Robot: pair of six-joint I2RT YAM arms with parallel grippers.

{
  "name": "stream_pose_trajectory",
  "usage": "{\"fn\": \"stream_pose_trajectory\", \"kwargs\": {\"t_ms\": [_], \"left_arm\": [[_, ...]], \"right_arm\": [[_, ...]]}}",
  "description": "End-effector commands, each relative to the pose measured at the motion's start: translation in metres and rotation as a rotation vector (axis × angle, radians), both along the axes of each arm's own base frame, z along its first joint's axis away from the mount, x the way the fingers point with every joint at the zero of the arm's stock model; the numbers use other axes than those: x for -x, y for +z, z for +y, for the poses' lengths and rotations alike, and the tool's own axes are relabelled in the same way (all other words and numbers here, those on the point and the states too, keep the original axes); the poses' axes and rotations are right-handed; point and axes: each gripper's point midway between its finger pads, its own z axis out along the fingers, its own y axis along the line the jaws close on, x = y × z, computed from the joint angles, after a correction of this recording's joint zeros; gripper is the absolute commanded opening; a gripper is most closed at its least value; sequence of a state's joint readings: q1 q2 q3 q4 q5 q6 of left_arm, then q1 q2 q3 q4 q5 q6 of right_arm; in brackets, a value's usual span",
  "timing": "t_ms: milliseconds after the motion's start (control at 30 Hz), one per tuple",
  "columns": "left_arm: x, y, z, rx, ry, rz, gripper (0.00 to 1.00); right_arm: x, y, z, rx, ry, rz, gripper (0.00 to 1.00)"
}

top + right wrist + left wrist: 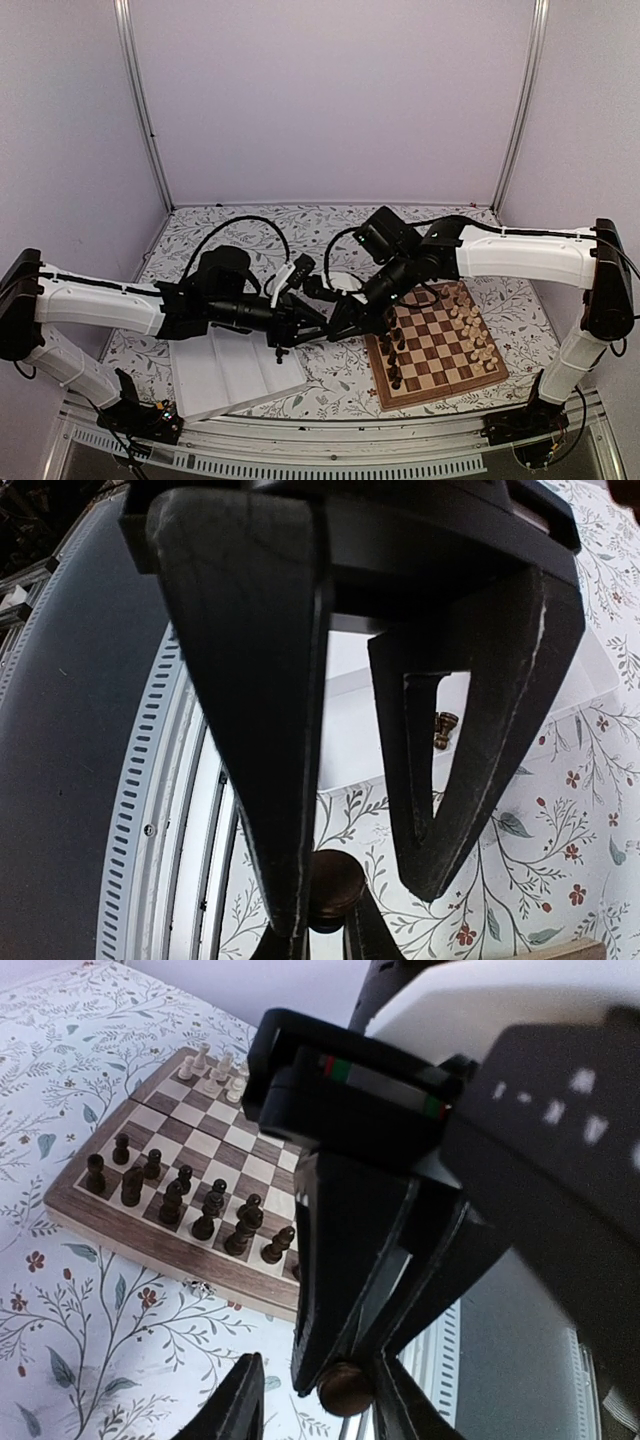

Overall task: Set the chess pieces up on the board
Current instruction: Place the chess piece on the chessboard.

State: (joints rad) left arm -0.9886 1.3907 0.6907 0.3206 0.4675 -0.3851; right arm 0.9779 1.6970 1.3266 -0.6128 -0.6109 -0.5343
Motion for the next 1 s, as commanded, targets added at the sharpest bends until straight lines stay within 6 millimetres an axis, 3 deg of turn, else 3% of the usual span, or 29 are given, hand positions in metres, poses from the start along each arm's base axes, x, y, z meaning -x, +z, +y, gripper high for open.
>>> {"fn": "stream_pose_trajectory", "kwargs": {"t_ms": [0, 200, 367, 433, 567, 733, 833, 967], "left_arm": [[0.006, 0.004, -0.008, 0.006, -0.041, -0.009, 0.37], [0.005, 0.006, -0.009, 0.018, -0.040, -0.009, 0.23], [-0.011, 0.026, -0.008, 0.090, 0.039, -0.029, 0.16], [-0.024, 0.042, -0.005, 0.162, 0.100, -0.032, 0.15], [-0.047, 0.080, 0.003, 0.403, 0.190, 0.025, 0.15], [-0.055, 0.129, 0.009, 0.748, 0.125, 0.106, 0.15], [-0.058, 0.144, 0.010, 0.898, 0.076, 0.152, 0.15], [-0.065, 0.139, 0.004, 0.996, 0.029, 0.273, 0.14]], "right_arm": [[-0.004, 0.015, 0.003, -0.031, -0.007, 0.007, 0.08], [-0.006, 0.013, 0.002, -0.024, -0.014, 0.006, 0.10], [-0.028, 0.022, -0.014, -0.013, -0.084, -0.057, 0.32], [-0.045, 0.037, -0.026, -0.040, -0.129, -0.094, 0.39], [-0.077, 0.080, -0.049, -0.140, -0.215, -0.183, 0.41], [-0.088, 0.120, -0.056, -0.233, -0.228, -0.294, 0.41], [-0.088, 0.139, -0.049, -0.291, -0.202, -0.309, 0.41], [-0.086, 0.155, -0.040, -0.342, -0.170, -0.297, 0.41]]}}
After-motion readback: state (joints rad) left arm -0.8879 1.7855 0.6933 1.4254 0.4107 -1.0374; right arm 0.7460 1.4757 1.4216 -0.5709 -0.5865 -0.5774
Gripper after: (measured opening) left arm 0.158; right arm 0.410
